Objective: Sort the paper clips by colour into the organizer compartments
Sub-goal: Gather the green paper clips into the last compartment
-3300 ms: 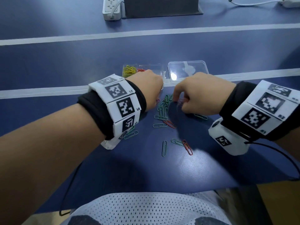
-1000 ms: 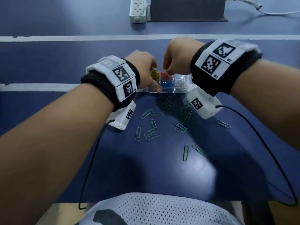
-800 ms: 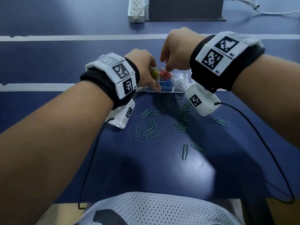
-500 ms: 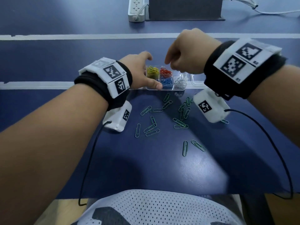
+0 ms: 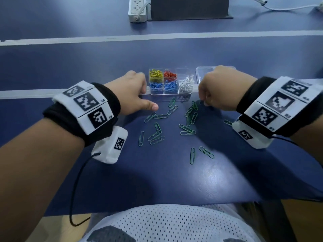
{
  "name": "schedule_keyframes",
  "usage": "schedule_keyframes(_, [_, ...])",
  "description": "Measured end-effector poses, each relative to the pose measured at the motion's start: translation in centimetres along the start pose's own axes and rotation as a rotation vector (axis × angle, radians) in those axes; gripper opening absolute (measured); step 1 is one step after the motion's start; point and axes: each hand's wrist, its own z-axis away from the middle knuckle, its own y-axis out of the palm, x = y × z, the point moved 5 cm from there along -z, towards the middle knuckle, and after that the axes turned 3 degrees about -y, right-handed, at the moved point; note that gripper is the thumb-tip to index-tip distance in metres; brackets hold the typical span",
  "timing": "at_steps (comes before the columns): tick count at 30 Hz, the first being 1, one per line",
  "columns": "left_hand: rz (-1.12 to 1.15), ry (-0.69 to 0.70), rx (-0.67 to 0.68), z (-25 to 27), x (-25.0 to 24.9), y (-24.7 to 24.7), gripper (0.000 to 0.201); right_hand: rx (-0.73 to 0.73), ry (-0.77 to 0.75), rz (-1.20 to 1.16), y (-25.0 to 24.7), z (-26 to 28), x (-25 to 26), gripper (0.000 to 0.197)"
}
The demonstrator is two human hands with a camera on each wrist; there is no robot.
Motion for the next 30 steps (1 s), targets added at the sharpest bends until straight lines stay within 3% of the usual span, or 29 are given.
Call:
schedule_keyframes(4, [-0.015, 0.049, 0.072, 1.0, -0.2, 0.8, 0.045, 0.059, 0.001, -0.013, 0.0, 0.5, -0.2, 0.009])
schedule_keyframes(7, [-0.038, 0.072, 0.042, 1.3, -1.2, 0.7, 0.036, 0.083, 0.003, -0.098, -0.1, 0.8, 0.3, 0.011])
schedule_keyframes(9, [-0.06, 0.094, 0.007, 1.3, -1.5, 0.6, 0.026, 0.068, -0.001, -0.144, -0.2, 0.8, 0.9, 0.002])
schedule_keyframes(12, [-0.063, 0.112, -0.02, 1.2, -1.2, 0.4, 0.018, 0.059, -0.01, -0.186, 0.1, 0.8, 1.4, 0.019])
schedule_keyframes(16, [-0.062, 0.107, -0.024, 1.2, -0.6, 0.2, 0.024, 0.0, 0.024, -0.204, 0.1, 0.4, 1.1, 0.029])
schedule_keyframes(20, [-0.127, 0.106, 0.029, 1.4, -0.3, 0.2, 0.023, -0.044, 0.031, -0.208, 0.1, 0.0, 1.3, 0.018])
schedule_keyframes(22, [-0.173, 0.123, 0.056, 1.4, -0.3, 0.3, 0.018, -0.037, 0.025, -0.213, 0.2, -0.2, 1.7, 0.01])
schedule_keyframes(27, [-0.198, 0.137, 0.104, 1.8, -0.5, 0.6, 0.016, -0.006, 0.011, -0.188, 0.3, -0.6, 2.1, 0.013])
schedule_keyframes(30, [-0.188, 0.171, 0.08, 2.5, -0.9, 0.3, 0.026, 0.031, 0.029, -0.207, 0.5, -0.5, 2.1, 0.015])
